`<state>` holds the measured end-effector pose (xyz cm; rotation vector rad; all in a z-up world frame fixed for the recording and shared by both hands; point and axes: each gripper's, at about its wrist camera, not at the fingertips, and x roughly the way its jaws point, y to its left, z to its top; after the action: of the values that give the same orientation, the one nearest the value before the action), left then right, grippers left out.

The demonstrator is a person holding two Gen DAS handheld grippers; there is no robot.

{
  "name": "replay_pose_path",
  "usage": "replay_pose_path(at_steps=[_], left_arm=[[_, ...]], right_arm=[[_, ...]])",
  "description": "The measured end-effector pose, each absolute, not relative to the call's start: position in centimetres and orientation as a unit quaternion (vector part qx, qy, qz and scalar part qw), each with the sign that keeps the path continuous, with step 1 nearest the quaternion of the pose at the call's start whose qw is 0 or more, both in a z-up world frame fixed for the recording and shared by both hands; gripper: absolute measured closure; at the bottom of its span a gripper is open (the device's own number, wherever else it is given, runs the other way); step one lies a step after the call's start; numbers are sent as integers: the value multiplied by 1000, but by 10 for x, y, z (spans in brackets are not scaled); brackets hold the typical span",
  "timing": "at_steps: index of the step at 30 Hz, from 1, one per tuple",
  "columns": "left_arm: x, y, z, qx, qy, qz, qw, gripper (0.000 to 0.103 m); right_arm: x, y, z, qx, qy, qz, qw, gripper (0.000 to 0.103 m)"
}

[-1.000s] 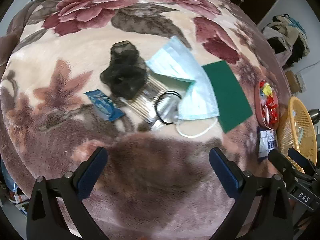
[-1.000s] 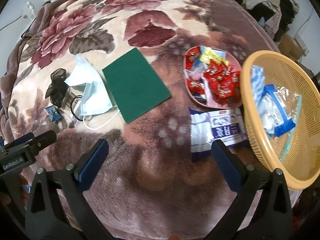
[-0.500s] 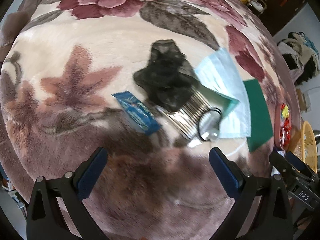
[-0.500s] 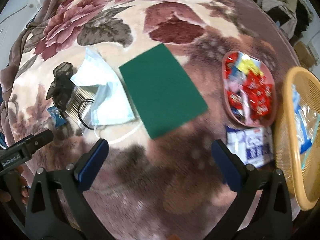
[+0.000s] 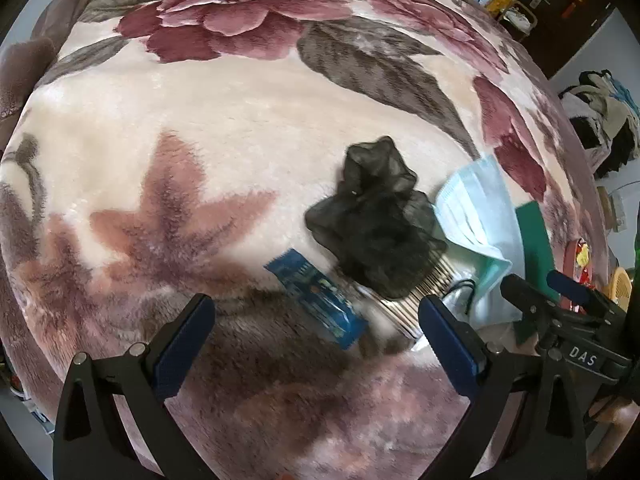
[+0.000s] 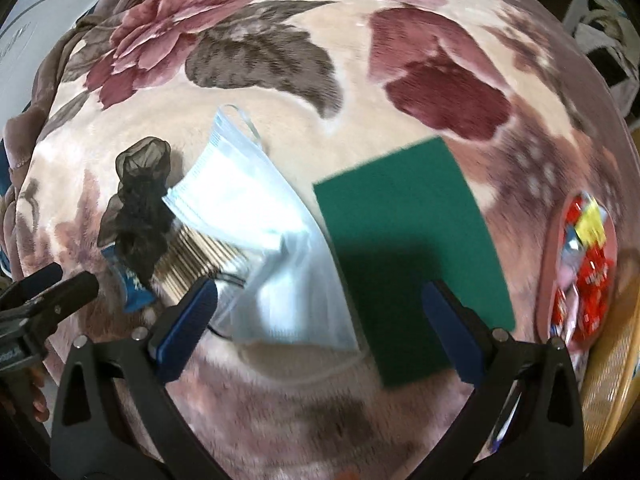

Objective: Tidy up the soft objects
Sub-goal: 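Move both open tools down toward the blue face mask and black scrunchie, then grasp the blue face mask with the right tool while the left tool grasps the black mesh scrunchie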

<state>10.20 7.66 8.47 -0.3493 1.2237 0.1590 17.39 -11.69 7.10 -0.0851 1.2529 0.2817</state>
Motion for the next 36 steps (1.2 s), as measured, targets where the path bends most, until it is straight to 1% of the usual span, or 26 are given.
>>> replay_pose_path(at_steps=[2,3,4,5,6,7,12,16,18,19,20,21,22,23,24,25,26,28,36], left_arm=[[103,81,82,-162,572,78,801,1],[104,82,81,-161,572,80,800,1],[104,83,79,-161,574,79,799,1],[105,83,78,-162,575,77,798,1],[105,83,77,-163,576,74,797,1],[106,82,77,-165,576,71,798,1],[110,69,79,-160,571,56,803,1],[120,55,76,-151,571,44,806,1],[128,50,71,-145,575,43,804,2],[132,48,69,-144,575,43,804,4],[135,47,67,-145,574,44,804,13],[138,46,65,-147,575,45,804,18],[141,46,62,-149,578,46,801,28],[142,45,60,-151,579,46,800,61],[143,44,59,-147,582,45,799,78],[142,42,59,-138,582,51,799,86],[139,41,61,-133,576,53,805,89],[135,40,65,-129,571,54,809,92],[108,34,94,-122,554,54,822,94]], right_arm=[[180,-109,68,-51,582,139,800,8],[182,-105,67,-58,580,144,800,20],[184,-102,65,-66,580,149,798,37],[185,-99,63,-71,582,152,795,47],[187,-97,60,-75,586,154,792,71],[188,-96,58,-78,588,155,790,90],[180,-106,65,-57,564,174,805,90],[176,-119,73,-37,563,173,807,90],[175,-124,76,-32,562,171,809,90],[174,-127,78,-29,561,171,810,90],[173,-130,79,-25,560,170,811,90],[173,-132,79,-23,560,169,811,90],[172,-135,79,-20,560,169,811,90],[172,-137,79,-16,561,168,811,90],[173,-138,79,-13,561,167,811,90],[173,-139,78,-11,562,166,811,90],[173,-141,78,-9,562,165,810,90],[173,-142,77,-7,562,166,810,90],[157,-148,87,1,554,167,816,90]])
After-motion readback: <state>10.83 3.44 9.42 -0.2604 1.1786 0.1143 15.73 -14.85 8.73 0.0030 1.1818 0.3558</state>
